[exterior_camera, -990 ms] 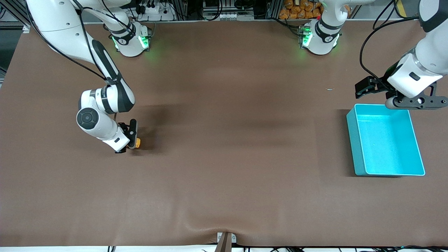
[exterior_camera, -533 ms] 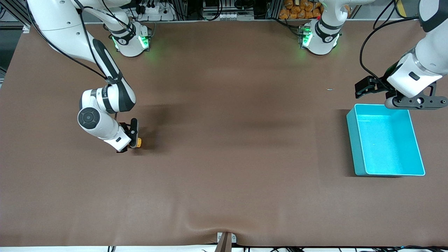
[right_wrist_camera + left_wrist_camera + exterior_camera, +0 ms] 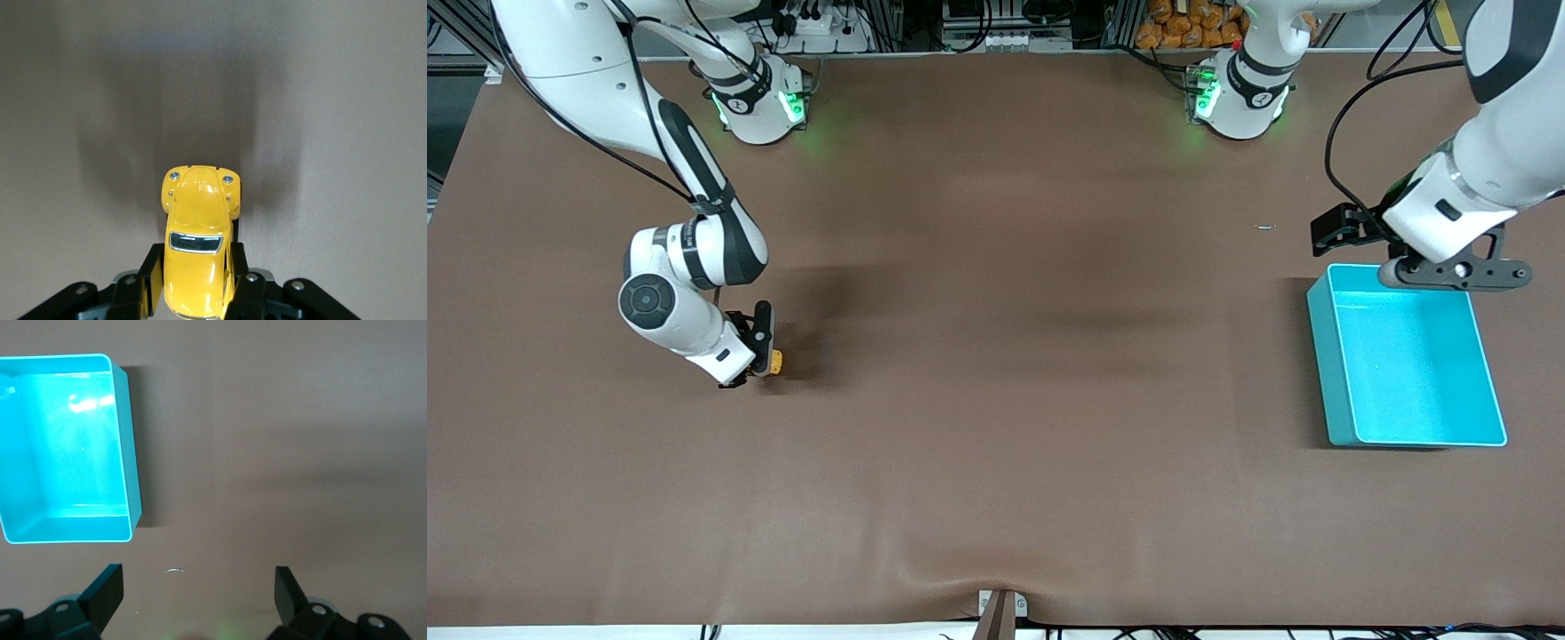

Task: Wind and store yellow beetle car
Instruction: 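Grasp the yellow car with the right gripper while the left gripper lowers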

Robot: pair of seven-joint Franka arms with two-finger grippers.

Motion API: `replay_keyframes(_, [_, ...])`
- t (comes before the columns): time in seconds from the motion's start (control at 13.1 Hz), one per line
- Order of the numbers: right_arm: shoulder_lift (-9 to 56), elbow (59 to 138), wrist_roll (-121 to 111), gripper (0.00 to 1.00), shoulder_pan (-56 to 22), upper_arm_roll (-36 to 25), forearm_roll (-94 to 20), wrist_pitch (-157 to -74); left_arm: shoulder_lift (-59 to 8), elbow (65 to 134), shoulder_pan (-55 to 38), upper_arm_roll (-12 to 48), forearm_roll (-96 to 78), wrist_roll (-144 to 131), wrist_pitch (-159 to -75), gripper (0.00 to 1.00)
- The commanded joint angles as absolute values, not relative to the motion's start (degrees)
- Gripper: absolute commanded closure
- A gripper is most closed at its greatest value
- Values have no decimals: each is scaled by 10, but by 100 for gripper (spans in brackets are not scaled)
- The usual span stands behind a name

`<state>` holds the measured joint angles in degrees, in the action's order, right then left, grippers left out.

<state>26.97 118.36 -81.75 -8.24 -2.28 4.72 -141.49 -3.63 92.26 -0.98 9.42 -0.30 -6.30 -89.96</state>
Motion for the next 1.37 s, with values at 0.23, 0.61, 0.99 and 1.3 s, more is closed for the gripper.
replay_keyframes(0.23, [292, 1186, -839, 76, -38, -19, 55, -1419, -28, 925, -4, 110, -4, -66, -906, 0])
replay_keyframes(0.61, [298, 1183, -878, 75, -5, -19, 55, -1420, -26, 925, -5, 111, 17, -65, -915, 0])
replay_keyframes(0.99, [313, 1180, -906, 72, 32, -19, 55, -1431, -30, 925, -7, 112, 17, -67, -915, 0])
replay_keyframes(1.3, [321, 1179, -951, 70, 70, -19, 55, -1440, -33, 935, -8, 118, 14, -86, -929, 0])
